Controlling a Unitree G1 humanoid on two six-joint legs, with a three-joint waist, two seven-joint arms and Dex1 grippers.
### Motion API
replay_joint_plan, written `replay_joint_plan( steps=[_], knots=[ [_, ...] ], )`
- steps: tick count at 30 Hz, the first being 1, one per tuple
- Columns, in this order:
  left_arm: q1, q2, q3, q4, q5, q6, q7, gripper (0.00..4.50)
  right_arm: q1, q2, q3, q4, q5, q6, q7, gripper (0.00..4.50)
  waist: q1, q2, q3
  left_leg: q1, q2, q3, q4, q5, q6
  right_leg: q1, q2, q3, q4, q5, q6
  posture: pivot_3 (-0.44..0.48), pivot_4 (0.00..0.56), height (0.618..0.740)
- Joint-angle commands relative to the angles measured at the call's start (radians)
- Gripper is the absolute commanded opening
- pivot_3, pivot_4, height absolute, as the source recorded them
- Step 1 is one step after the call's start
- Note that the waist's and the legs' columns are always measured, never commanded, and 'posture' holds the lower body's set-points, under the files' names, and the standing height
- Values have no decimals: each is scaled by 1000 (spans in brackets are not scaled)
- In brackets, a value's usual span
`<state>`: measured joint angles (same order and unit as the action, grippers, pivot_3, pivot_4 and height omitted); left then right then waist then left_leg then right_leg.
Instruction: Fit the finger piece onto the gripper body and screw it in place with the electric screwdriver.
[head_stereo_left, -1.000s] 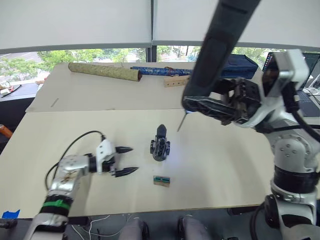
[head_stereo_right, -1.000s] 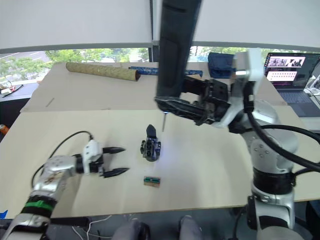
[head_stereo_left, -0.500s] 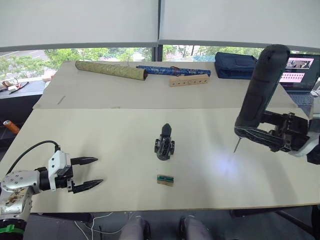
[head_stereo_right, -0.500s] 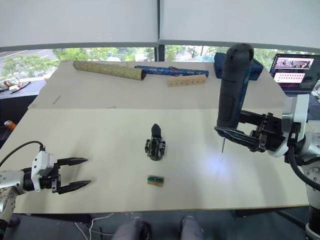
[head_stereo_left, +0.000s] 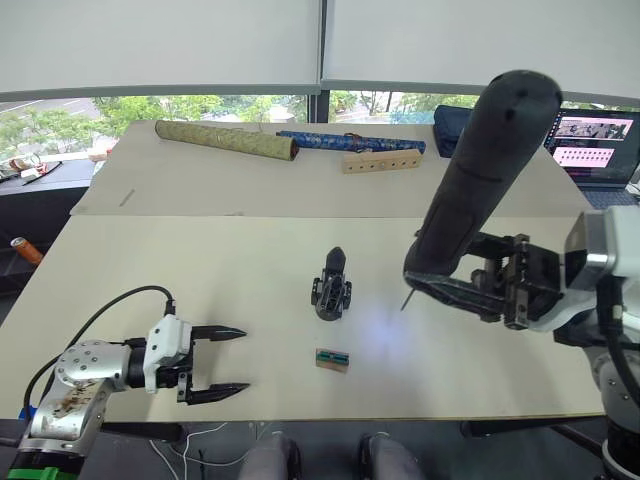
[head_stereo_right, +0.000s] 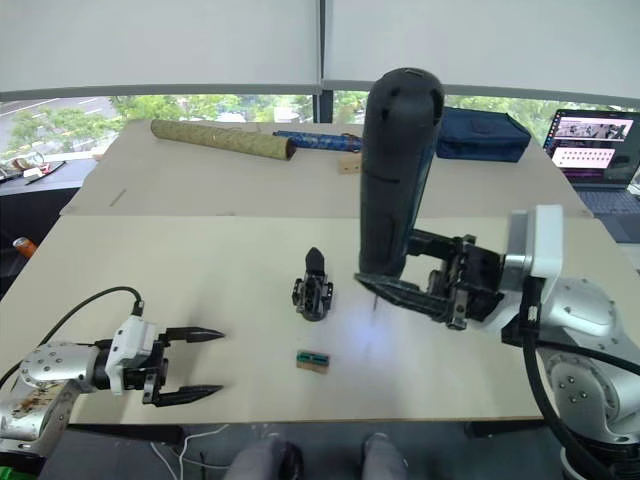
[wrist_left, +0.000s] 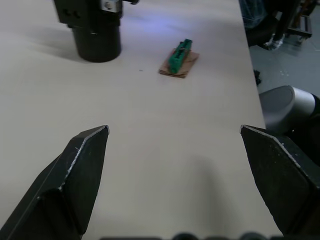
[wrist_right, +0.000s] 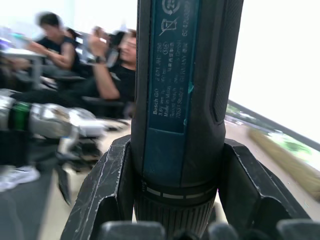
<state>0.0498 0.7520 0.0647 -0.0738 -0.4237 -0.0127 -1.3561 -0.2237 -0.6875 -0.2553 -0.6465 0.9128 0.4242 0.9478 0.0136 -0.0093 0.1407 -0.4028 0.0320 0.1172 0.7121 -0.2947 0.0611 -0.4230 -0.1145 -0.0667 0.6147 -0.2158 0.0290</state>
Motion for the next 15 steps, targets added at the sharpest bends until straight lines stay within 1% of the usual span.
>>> replay_joint_plan(
  steps=[1,5,10,15],
  knots=[
    [-21,-27,-51,-43,22,4,31,4446,-16,14,58,-19,-18,-29,24,1928,-1,0,0,0,0,0,0,0,0,0,0,0,0,0,0,0,150,740],
    [-28,-43,-121,-54,50,2,26,4446,-13,55,143,-25,-57,-54,39,1928,-3,0,0,0,0,0,0,0,0,-1,1,0,0,0,0,0,150,740],
    [-93,-107,-185,-33,83,9,77,4446,6,116,231,0,-145,-119,73,1928,1,0,0,0,0,0,1,1,-1,0,2,0,1,0,0,0,150,740],
    [-137,-154,-235,-26,120,5,117,4446,12,161,289,33,-204,-169,97,1928,-2,0,0,0,0,0,2,0,0,0,2,0,1,1,1,0,150,740]
  ],
)
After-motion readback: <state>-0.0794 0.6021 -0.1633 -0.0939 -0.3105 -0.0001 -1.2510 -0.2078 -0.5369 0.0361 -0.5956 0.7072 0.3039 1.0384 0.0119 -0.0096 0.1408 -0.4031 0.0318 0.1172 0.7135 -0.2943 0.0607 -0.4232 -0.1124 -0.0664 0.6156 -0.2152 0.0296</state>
